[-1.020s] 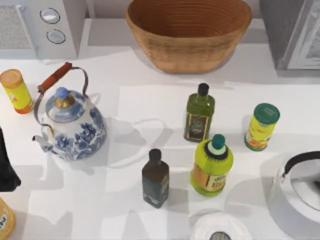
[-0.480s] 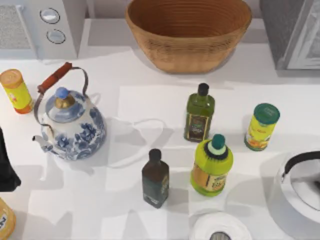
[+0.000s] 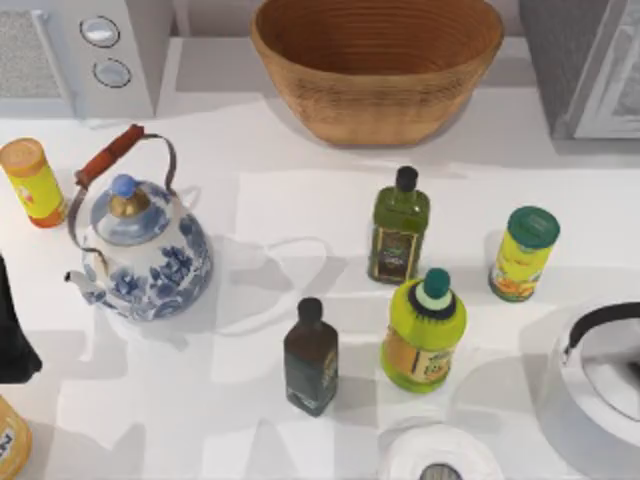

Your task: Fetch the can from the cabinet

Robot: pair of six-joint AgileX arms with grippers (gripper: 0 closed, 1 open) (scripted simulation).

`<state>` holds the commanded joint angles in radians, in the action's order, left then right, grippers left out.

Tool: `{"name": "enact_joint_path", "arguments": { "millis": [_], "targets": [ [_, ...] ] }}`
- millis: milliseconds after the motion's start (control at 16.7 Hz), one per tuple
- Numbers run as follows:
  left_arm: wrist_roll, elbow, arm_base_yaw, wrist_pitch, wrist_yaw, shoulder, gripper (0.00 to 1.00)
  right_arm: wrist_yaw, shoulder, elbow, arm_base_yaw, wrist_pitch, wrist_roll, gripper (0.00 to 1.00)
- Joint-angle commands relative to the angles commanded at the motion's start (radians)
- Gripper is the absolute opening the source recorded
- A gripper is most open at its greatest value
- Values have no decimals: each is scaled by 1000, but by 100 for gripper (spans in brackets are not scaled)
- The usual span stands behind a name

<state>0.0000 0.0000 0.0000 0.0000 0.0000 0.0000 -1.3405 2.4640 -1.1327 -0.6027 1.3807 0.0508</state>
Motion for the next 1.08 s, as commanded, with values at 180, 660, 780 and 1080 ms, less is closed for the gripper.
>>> {"name": "enact_joint_path", "arguments": {
  "millis": [180,660,780,1080],
  "targets": [
    [0,0,0,0,0,0,100,0,0,0,0,0,0,30],
    [0,0,0,0,0,0,100,0,0,0,0,0,0,90],
    [0,0,0,0,0,0,100,0,0,0,0,0,0,100],
    [0,0,0,0,0,0,100,0,0,0,0,0,0,100]
  ]
}}
